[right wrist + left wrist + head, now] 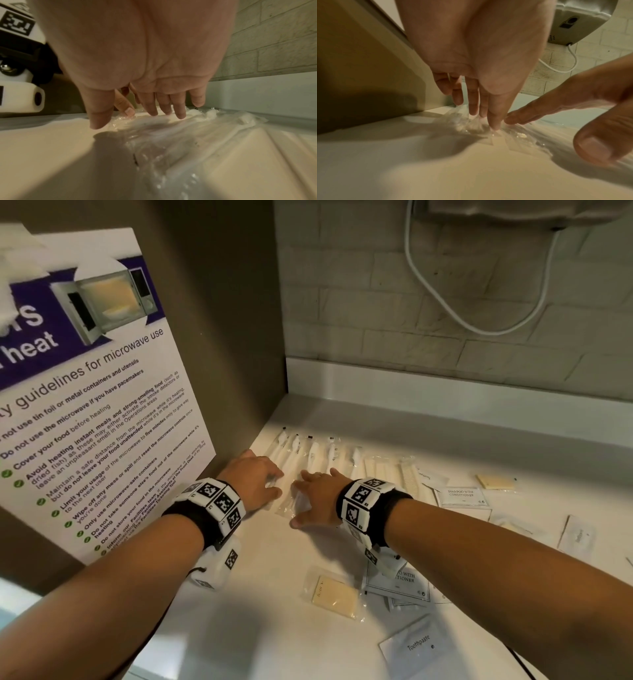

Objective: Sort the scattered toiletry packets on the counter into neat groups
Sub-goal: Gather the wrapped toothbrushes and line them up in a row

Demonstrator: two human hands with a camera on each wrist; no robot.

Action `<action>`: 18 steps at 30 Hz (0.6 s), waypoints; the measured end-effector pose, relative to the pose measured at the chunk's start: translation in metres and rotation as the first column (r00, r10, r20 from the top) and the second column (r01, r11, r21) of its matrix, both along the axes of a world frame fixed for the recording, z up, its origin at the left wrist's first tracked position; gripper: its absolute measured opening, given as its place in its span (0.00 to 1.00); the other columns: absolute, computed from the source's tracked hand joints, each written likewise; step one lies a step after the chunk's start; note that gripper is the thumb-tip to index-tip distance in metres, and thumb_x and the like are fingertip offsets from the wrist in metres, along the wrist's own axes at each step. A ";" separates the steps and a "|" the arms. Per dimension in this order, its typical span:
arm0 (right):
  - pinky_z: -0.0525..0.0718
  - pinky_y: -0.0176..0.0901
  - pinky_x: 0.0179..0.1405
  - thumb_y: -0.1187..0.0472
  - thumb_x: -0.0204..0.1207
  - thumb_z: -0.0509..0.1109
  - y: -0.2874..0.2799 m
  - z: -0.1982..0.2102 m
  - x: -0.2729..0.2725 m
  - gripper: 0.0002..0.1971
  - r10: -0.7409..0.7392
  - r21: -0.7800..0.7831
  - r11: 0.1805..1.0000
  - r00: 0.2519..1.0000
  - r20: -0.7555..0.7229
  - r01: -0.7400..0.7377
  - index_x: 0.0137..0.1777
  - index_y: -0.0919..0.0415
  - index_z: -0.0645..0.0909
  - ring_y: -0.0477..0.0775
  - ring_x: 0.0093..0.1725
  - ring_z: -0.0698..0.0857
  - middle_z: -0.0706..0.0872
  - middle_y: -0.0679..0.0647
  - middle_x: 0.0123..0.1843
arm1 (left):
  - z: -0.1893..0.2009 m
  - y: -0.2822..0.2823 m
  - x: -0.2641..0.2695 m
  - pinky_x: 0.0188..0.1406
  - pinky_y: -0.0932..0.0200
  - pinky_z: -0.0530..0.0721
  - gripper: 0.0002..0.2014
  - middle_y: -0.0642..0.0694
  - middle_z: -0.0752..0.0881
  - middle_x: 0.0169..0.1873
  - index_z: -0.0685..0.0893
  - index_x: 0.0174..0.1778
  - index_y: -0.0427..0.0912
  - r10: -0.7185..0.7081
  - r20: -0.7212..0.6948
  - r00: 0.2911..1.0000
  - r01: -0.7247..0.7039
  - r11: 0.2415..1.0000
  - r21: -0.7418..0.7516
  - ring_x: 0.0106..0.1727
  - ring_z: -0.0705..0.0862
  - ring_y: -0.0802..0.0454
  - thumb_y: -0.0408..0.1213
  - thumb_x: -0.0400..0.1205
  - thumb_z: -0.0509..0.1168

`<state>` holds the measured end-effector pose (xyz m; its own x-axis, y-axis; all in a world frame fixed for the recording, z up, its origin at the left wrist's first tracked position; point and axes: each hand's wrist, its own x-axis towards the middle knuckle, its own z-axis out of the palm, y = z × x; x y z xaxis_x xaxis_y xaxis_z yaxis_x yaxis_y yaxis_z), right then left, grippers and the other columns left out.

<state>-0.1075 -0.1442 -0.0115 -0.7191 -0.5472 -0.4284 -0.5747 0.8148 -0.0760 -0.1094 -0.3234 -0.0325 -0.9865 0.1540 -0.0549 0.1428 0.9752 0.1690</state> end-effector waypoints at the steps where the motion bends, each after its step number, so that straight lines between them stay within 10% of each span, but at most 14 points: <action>1: 0.46 0.61 0.83 0.34 0.76 0.62 0.000 0.000 0.000 0.42 0.002 -0.006 1.000 1.000 -0.001 -0.002 0.84 0.53 0.55 0.60 0.84 0.57 0.50 0.56 0.87 | 0.000 0.000 -0.001 0.69 0.51 0.74 0.21 0.54 0.84 0.65 0.82 0.69 0.53 0.003 0.004 1.000 -0.003 1.000 0.002 0.67 0.73 0.51 0.49 0.79 0.68; 11: 0.65 0.58 0.79 0.40 0.79 0.62 0.058 0.022 0.003 0.34 -0.139 -0.221 0.968 0.987 -0.082 0.118 0.82 0.50 0.61 0.59 0.79 0.69 0.64 0.54 0.83 | 0.009 0.016 0.001 0.70 0.49 0.72 0.15 0.54 0.84 0.62 0.85 0.61 0.56 -0.029 -0.119 0.993 0.054 0.974 0.219 0.68 0.73 0.51 0.49 0.78 0.69; 18: 0.79 0.52 0.67 0.50 0.78 0.68 0.145 0.020 0.013 0.22 -0.261 -0.047 0.964 0.965 -0.011 0.260 0.72 0.51 0.76 0.56 0.67 0.80 0.80 0.51 0.68 | 0.016 0.115 0.007 0.71 0.47 0.71 0.16 0.57 0.83 0.62 0.83 0.63 0.59 -0.317 -0.049 0.947 0.321 0.943 0.092 0.67 0.73 0.52 0.53 0.81 0.61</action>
<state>-0.0943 0.0013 0.0090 -0.8460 -0.3585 -0.3946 -0.3447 0.9325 -0.1081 -0.1022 -0.2080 -0.0170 -0.8858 0.4639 0.0074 0.4508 0.8567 0.2508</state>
